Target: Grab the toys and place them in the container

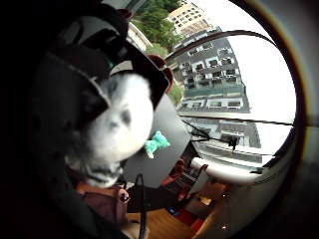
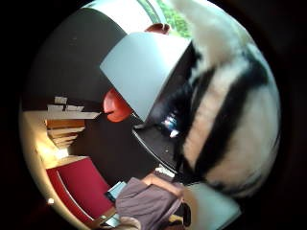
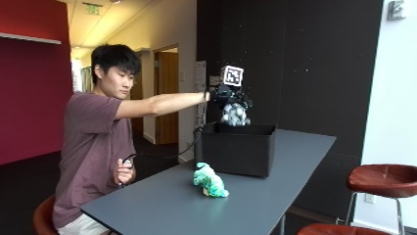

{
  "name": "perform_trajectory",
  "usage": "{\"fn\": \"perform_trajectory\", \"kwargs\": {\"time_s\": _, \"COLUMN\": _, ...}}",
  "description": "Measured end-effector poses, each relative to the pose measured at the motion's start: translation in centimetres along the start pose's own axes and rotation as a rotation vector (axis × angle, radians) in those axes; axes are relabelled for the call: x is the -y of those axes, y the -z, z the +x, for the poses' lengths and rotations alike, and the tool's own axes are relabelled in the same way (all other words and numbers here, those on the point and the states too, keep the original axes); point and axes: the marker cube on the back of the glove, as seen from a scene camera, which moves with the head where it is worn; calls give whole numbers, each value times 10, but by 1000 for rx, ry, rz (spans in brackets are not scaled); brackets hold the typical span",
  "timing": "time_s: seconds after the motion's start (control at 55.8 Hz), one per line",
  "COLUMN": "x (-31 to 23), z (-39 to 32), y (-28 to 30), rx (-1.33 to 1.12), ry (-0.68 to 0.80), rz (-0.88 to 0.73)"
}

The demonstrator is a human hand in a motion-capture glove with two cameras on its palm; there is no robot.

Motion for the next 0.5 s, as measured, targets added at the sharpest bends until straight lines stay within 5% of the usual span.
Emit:
{"fn": "perform_trajectory", "kwargs": {"time_s": 0.251, "x": 3, "z": -7, "y": 5, "rx": 155, "ry": -235, "rz": -45}}
{"fn": "perform_trajectory", "kwargs": {"time_s": 0.34, "x": -22, "z": 12, "y": 16, "rx": 104, "ry": -121, "rz": -6}}
{"fn": "perform_trajectory", "kwargs": {"time_s": 0.501, "x": -72, "z": 61, "y": 35, "rx": 132, "ry": -215, "rz": 27}}
